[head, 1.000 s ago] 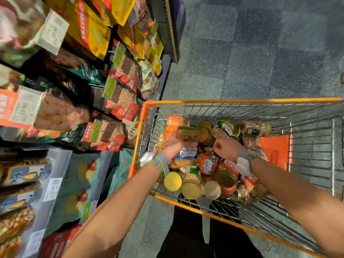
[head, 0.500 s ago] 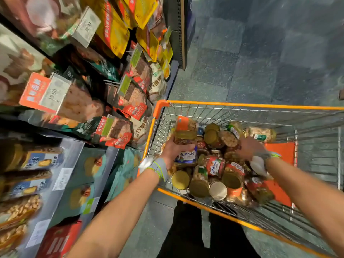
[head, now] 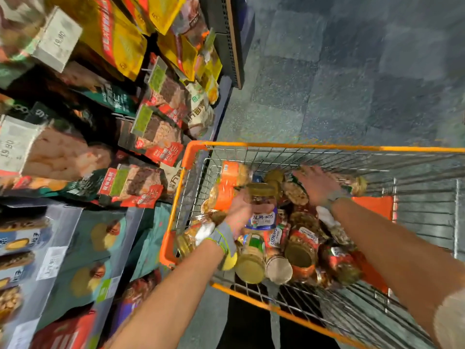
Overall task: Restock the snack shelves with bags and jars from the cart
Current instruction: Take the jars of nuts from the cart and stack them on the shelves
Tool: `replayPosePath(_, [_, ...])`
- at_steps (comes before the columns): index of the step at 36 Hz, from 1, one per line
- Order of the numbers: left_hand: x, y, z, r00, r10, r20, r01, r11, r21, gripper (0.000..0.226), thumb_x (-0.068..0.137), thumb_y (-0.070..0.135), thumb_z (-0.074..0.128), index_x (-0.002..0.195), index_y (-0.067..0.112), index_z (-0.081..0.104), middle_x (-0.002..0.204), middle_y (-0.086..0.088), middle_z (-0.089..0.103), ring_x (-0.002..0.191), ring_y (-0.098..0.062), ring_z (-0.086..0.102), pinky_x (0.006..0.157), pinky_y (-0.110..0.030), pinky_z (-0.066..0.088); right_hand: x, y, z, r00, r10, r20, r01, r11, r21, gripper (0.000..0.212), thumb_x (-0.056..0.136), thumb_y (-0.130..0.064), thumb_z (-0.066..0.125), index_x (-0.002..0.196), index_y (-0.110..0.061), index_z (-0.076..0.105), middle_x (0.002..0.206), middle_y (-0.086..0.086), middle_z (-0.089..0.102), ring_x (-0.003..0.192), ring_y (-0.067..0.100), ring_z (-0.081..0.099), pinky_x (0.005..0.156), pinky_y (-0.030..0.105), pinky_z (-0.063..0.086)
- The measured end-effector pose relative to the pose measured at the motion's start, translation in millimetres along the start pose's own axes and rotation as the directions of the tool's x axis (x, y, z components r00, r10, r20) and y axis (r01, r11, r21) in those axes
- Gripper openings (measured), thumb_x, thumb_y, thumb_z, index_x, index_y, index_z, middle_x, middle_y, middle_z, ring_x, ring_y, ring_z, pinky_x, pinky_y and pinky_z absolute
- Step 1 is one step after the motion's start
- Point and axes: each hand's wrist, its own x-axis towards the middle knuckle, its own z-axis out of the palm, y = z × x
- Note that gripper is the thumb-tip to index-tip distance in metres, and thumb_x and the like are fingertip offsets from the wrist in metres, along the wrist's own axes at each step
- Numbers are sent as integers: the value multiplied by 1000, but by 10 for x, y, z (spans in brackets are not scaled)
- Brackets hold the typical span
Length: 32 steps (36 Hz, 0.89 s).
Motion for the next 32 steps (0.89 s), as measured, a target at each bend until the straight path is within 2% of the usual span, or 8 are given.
replayPosePath(4, [66,-21,53,999,-14,-50,13,1000,-25,48,66,7,91,104,23,66,104,-4,77,99,-23,73,96,-47,56,191,80,67,985,172,29,-174,950,259,79,90,-24,67,155,-22,22,159,12,25,144,38,24,113,57,34])
replayPosePath(9, [262,-135,132,998,-29,-63,28,999,-18,87,36,40,102,115,24,69,112,-6,76,107,-31,71,98,-57,53,86,252,197,935,350,-56,-301,867,398,60,92,-29,64,142,-9,38,145,19,33,138,37,31,107,48,41])
replayPosePath(14, [257,61,424,1000,10,-13,-9,1000,20,54,46,24,93,95,39,76,110,-3,76,109,-26,70,100,-48,53,-19,778,480,799,598,58,-550,689,473,57,89,-24,64,135,4,44,139,29,42,129,44,41,105,53,39])
replayPosePath(19, [391,55,669,997,44,57,-43,999,-15,61,63,7,90,118,21,69,113,-3,76,110,-22,69,103,-45,52,102,1097,646,690,700,185,-698,576,425,54,103,-20,50,152,-9,29,157,20,27,142,40,28,110,56,32])
replayPosePath(23, [562,2,781,997,32,71,-30,999,-28,75,55,14,95,124,20,65,115,-3,75,113,-24,68,104,-49,50,156,1180,663,752,637,173,-629,613,479,63,100,-25,55,154,-18,23,158,20,23,141,44,27,106,58,39])
replayPosePath(25, [638,-14,808,998,18,63,-16,999,-31,82,49,23,97,124,22,64,116,0,75,113,-23,68,105,-50,49,185,1150,682,696,704,139,-654,542,528,58,104,-33,47,153,-10,27,155,26,29,136,47,35,105,56,37])
replayPosePath(30, [725,-53,932,999,-18,49,20,999,-27,89,43,28,100,124,20,64,114,-2,75,111,-26,69,103,-53,50,213,1087,758,718,689,94,-635,595,492,60,103,-35,49,155,-12,27,153,31,30,131,50,40,101,56,40])
replayPosePath(32, [740,-58,965,999,-16,42,16,1000,2,90,42,32,101,123,20,63,113,0,75,110,-24,70,102,-51,51,253,1195,840,796,603,53,-550,684,479,54,103,-24,46,153,-17,27,154,32,23,131,52,37,96,58,44])
